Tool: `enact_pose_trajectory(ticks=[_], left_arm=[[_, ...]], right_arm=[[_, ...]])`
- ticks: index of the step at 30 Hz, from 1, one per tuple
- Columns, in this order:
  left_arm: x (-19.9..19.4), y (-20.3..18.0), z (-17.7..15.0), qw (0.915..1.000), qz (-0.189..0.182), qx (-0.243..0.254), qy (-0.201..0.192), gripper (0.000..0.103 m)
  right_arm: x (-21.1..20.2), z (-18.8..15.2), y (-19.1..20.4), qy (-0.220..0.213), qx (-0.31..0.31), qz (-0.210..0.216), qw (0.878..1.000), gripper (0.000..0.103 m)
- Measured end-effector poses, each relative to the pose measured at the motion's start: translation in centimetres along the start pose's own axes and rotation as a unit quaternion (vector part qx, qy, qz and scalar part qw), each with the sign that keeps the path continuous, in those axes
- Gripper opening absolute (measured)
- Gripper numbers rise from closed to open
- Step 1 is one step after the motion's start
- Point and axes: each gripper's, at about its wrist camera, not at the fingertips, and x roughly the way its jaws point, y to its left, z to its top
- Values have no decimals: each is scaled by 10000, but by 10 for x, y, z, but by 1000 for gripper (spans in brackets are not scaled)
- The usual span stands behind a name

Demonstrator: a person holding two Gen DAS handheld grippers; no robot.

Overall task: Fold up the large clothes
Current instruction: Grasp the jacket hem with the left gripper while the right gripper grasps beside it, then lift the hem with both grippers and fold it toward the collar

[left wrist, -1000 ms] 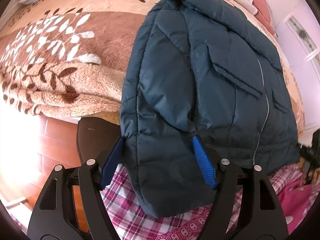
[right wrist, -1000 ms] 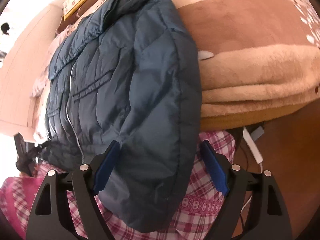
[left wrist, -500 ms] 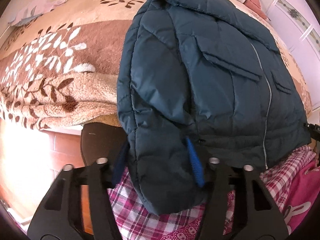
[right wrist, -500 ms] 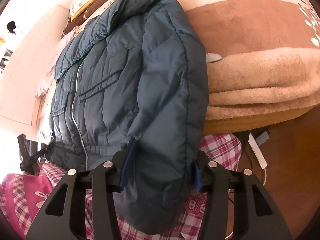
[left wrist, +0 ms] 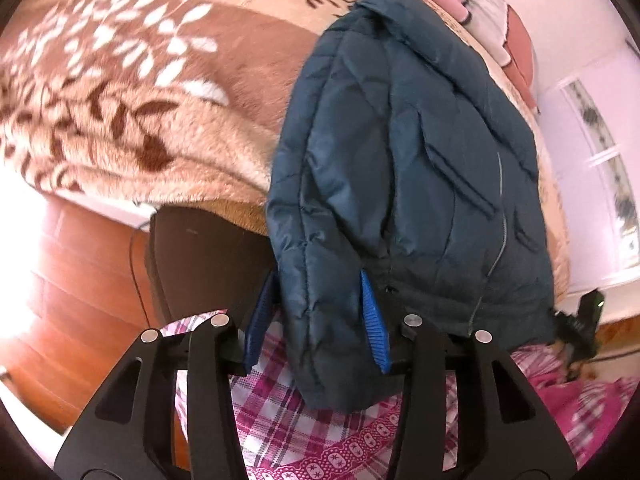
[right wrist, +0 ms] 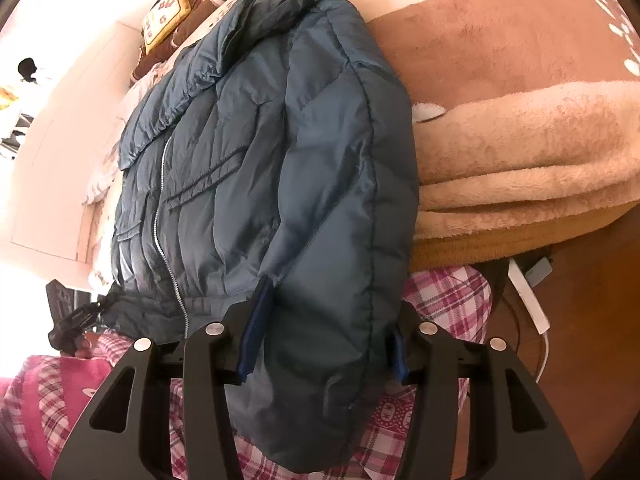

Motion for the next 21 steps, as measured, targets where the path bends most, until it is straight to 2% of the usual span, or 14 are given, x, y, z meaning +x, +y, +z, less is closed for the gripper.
enact_pose_trajectory(ticks=[6, 8, 9, 10, 11, 13, 14, 17, 21], left_arm=[[2, 0, -4, 9997, -186, 8, 137, 43], [7, -5, -4, 9995, -196, 128, 202, 23], [12, -9, -3, 9995, -181, 134, 219, 20], [14, -11, -1, 9995, -174, 143, 198, 15], [13, -13, -1, 9995, -176, 173, 176, 12], [9, -19, -1, 9994, -183, 281, 75, 10], [6, -22, 0, 9992, -229, 313, 10, 9], [-6, -28, 2, 9982, -390, 398, -231, 9], [-28, -35, 9, 9956, -598, 436, -574, 8]], right_arm=[[2, 4, 0, 213, -79, 184, 9996, 52], [5, 5, 2, 230, -111, 199, 9995, 52], [6, 5, 5, 234, -156, 162, 9995, 51], [7, 6, 7, 236, -208, 120, 9994, 48], [7, 6, 10, 229, -281, 69, 9993, 40], [6, 5, 11, 208, -224, 266, 9992, 25], [5, 5, 12, 152, -180, 324, 9992, 21], [-3, 5, 14, -59, -23, 611, 9981, 16], [-18, 9, 22, -376, 123, 1117, 9930, 15]])
